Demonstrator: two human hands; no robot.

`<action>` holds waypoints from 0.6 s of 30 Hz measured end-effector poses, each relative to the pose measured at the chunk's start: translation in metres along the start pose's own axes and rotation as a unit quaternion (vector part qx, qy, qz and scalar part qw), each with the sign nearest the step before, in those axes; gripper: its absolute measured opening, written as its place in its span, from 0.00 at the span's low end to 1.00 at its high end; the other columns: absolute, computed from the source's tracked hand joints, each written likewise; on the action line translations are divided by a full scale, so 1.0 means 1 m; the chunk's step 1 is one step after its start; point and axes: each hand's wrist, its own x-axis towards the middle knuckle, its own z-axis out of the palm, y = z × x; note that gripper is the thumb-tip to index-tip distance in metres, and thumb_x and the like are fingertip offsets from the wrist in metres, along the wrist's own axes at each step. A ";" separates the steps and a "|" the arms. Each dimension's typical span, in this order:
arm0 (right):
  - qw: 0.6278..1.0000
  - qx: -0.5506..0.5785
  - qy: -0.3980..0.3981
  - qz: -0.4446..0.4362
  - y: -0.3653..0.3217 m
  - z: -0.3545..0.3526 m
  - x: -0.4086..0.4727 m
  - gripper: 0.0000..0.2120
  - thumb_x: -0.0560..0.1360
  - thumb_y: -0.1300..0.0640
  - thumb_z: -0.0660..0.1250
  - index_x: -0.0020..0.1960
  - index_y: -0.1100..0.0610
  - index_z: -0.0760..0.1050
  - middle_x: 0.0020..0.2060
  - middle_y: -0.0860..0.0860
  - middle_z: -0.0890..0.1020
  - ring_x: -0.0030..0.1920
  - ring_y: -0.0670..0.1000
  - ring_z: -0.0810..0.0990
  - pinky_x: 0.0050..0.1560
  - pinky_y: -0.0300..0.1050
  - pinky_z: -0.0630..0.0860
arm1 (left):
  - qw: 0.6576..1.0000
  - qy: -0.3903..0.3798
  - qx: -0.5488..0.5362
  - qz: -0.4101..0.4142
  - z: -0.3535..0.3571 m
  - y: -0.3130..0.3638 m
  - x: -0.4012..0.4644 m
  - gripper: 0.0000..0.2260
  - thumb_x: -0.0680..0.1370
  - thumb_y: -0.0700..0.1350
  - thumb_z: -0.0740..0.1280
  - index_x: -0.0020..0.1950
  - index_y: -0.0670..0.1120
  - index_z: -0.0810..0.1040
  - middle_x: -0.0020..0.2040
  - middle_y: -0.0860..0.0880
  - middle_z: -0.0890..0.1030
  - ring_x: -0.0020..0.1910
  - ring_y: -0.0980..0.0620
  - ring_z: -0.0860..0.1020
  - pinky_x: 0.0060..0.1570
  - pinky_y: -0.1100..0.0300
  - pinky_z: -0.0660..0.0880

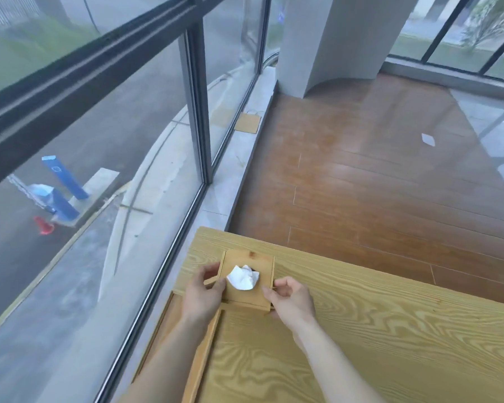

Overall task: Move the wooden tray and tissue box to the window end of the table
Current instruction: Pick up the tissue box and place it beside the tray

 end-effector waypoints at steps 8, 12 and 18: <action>0.999 -0.030 -0.021 -0.003 -0.017 0.077 0.032 0.09 0.70 0.53 0.76 0.49 0.49 0.82 0.44 0.47 0.87 0.45 0.49 0.87 0.52 0.57 0.85 | 0.999 0.030 0.009 -0.015 -0.051 -0.004 0.062 0.13 0.80 0.40 0.65 0.61 0.54 0.79 0.58 0.60 0.81 0.56 0.56 0.80 0.55 0.55 0.78; 0.999 -0.037 -0.035 -0.001 -0.024 0.099 0.041 0.10 0.72 0.54 0.75 0.52 0.49 0.82 0.46 0.47 0.87 0.47 0.48 0.86 0.55 0.55 0.84 | 1.000 0.025 0.012 -0.004 -0.061 -0.004 0.081 0.14 0.80 0.38 0.64 0.57 0.57 0.79 0.57 0.61 0.81 0.56 0.57 0.80 0.51 0.57 0.77; 0.997 -0.053 -0.047 -0.019 -0.034 0.115 0.044 0.14 0.75 0.59 0.75 0.59 0.52 0.80 0.43 0.41 0.83 0.46 0.41 0.84 0.59 0.45 0.81 | 1.000 0.002 0.020 0.010 -0.068 -0.009 0.095 0.17 0.80 0.37 0.63 0.61 0.59 0.74 0.60 0.60 0.79 0.59 0.55 0.79 0.53 0.57 0.76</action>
